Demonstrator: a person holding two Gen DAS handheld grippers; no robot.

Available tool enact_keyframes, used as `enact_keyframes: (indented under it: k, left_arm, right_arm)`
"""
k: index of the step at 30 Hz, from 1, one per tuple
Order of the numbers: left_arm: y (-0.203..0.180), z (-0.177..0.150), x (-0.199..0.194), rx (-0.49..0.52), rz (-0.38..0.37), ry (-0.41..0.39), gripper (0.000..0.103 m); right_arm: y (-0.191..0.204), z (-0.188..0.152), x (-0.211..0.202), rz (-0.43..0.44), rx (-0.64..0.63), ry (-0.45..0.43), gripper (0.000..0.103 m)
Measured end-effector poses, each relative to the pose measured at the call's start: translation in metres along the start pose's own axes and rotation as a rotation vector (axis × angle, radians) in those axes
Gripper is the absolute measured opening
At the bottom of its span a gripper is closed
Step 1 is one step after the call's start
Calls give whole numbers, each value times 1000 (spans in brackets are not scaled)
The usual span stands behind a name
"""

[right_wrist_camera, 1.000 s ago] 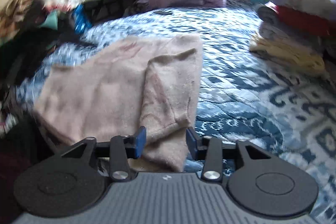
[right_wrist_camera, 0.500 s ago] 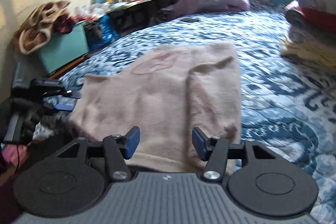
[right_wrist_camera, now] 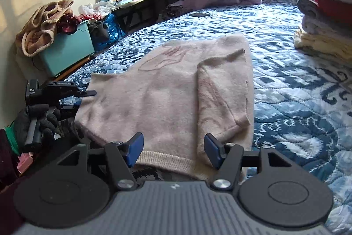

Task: Fold clothes

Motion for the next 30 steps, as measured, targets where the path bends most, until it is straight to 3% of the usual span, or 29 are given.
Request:
enact_keyframes:
  k: [14, 23, 28, 30]
  left_arm:
    - [-186, -48, -26, 580, 18, -172, 3]
    - [-248, -155, 34, 1018, 55, -119, 3]
    - [-242, -194, 83, 1048, 91, -4, 3]
    - [-238, -200, 92, 1054, 78, 34, 14]
  right_arm:
    - [-24, -3, -12, 0, 50, -40, 61]
    - [-52, -6, -38, -27, 115, -86, 61]
    - [-68, -14, -47, -52, 157, -93, 61]
    - [-75, -19, -48, -59, 181, -90, 61]
Point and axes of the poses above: each gripper's, at about its wrist camera, not at the fingertips, and x roughly the way its jaws point, y to its left, z to its top, the point moved 4 cm from there along x, roughly the way its jaws point, and after that the axes turned 8 degrees about z, right-handed, at the moved point
